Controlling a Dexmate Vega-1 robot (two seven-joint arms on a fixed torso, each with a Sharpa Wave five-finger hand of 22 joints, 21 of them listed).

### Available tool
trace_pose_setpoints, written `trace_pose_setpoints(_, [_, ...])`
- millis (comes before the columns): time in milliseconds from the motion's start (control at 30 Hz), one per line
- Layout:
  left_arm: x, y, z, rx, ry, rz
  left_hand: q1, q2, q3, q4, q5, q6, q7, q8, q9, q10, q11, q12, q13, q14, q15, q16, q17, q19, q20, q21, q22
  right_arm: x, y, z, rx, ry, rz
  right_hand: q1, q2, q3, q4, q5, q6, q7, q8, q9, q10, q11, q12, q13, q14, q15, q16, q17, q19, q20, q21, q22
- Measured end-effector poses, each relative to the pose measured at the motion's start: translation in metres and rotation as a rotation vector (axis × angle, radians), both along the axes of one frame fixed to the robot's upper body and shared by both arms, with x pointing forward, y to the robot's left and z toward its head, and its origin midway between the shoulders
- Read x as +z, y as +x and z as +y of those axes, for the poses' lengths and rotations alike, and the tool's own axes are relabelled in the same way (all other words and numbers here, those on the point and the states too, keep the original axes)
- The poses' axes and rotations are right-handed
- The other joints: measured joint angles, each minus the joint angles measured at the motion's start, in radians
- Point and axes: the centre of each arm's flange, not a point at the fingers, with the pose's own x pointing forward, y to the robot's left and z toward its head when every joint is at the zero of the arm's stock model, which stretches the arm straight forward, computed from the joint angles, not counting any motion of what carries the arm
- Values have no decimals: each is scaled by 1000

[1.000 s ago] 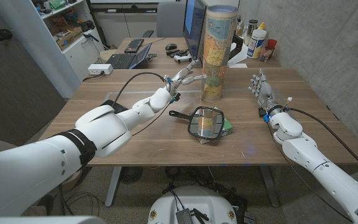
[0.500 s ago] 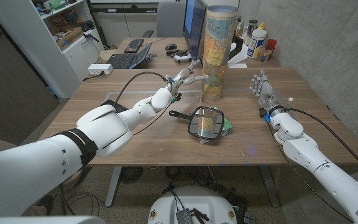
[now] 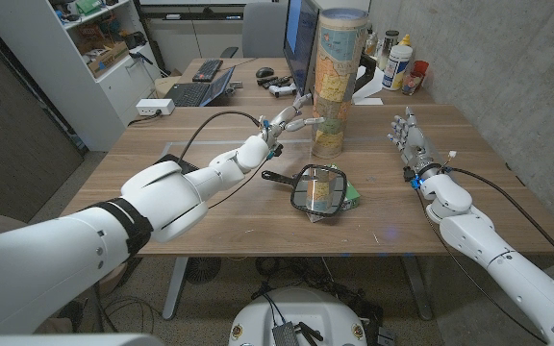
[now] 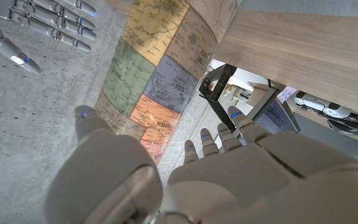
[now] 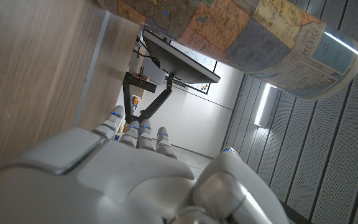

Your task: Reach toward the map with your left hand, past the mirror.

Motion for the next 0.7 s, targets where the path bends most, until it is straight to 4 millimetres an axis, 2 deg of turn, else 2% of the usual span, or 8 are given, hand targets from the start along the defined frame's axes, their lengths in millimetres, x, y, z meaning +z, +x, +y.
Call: trace_pose_setpoints(700, [-1,-1,-6,-2,-2,2,8,0,-16,0,0,4,-4,0,0,0,0,4,0,0,0,0,0,0,0,0,0,3,-1,-3,-1,-7,-5,0,0,0,0,4,0,0,0,0,2,2,0,0,0,0,0,0,3,-4,-10,0])
